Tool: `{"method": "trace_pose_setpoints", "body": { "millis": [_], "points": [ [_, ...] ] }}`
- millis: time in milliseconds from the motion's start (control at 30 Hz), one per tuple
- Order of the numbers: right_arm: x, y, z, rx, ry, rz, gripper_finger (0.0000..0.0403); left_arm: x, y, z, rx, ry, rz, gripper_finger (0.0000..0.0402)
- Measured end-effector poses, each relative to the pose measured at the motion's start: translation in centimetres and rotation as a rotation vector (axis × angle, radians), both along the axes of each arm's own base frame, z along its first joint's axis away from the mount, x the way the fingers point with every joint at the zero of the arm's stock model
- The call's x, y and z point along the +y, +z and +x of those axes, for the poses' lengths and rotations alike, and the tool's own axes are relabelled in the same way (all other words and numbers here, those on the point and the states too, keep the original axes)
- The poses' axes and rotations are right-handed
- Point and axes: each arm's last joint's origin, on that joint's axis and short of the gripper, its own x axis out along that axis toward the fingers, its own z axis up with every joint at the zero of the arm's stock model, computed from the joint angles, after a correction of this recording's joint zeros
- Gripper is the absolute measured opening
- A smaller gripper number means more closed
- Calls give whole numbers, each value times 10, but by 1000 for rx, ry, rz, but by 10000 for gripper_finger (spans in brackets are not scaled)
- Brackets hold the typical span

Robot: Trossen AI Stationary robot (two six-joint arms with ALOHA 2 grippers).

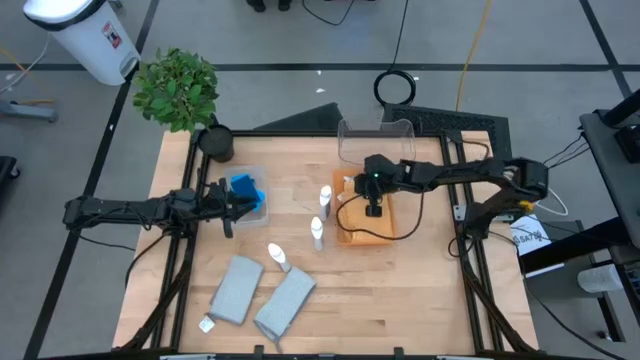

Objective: Pick & Place Kitchen Items
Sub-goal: Put the orange microfiber cloth into the orange bin

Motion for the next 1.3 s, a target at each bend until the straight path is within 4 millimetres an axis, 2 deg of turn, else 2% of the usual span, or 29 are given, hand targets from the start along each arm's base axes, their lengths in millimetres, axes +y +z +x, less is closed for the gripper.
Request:
{"method": "trace_pose_setpoints", "body": {
  "millis": [133, 233, 400, 667, 900, 1100, 1200, 1300],
  "points": [
    [12, 14, -2, -69, 38, 90, 0, 0, 0, 0, 0, 0, 0, 108],
    [25, 16, -3, -70, 119, 211, 0, 0, 0, 0, -1, 0, 0, 108],
    [49, 1, -1, 43, 203, 308, 0, 0, 0, 0, 0, 0, 0, 108],
    [81, -27, 10, 153, 276, 343, 0, 0, 0, 0, -1, 0, 0, 108],
    [87, -33, 11, 176, 299, 340, 0, 0, 0, 0, -1, 0, 0, 108],
    [83, -13, 7, 106, 277, 320, 0, 0, 0, 0, -1, 1, 0, 108],
    [85, -7, 5, 87, 324, 398, 0, 0, 0, 0, 0, 0, 0, 108],
    [88, -10, 3, 112, 375, 468, 0, 0, 0, 0, 0, 1, 0, 108]
  ]
}}
